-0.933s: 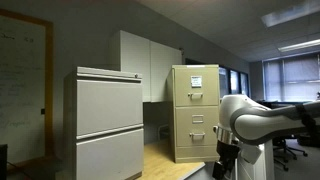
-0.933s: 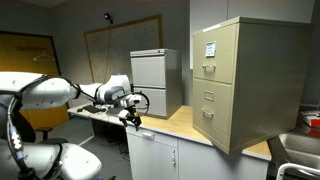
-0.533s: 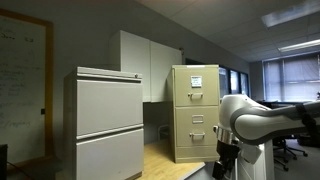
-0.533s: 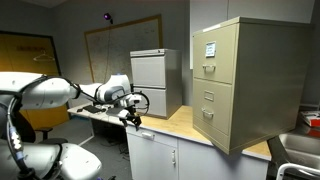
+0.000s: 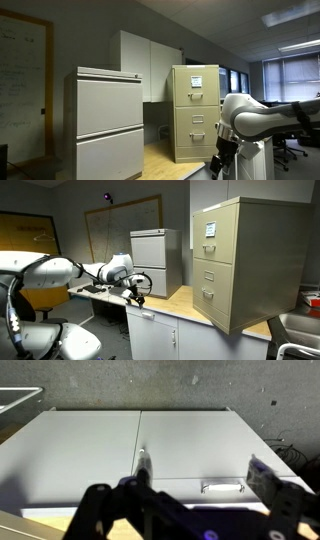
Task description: Pull out the bottom drawer of the file cabinet on the right
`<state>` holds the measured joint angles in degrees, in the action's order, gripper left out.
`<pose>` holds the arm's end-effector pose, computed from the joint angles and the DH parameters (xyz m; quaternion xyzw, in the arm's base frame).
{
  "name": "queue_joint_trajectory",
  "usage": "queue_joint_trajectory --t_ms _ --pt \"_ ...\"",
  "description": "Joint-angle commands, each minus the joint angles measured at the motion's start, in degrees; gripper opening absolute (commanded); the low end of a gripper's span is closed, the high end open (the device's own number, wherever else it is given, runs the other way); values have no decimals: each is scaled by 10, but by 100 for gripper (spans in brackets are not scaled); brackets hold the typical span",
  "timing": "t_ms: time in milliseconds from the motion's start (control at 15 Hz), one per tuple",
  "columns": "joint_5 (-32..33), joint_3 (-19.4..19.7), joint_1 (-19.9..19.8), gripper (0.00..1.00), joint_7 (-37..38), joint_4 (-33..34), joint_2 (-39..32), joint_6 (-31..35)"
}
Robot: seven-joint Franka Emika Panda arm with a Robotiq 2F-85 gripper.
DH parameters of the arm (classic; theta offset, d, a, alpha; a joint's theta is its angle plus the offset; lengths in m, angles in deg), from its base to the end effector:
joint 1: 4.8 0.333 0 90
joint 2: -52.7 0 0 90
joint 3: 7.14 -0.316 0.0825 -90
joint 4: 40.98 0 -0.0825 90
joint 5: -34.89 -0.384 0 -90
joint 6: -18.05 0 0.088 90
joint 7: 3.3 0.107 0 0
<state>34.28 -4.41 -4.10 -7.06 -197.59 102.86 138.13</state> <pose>0.3125 -0.0108 0.4857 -0.9925 -0.0192 -0.1192 0.0181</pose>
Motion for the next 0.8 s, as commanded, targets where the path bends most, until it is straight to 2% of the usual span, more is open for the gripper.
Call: queue_joint_trajectory --t_ms 0,200,333,733 --pt "-11 59 -36 100 -11 48 -40 49" --pt "-44 121 -51 100 -14 102 -87 97" --pt "-89 161 -44 100 -14 148 -131 125" --pt "-307 251 5 100 -18 318 -308 157"
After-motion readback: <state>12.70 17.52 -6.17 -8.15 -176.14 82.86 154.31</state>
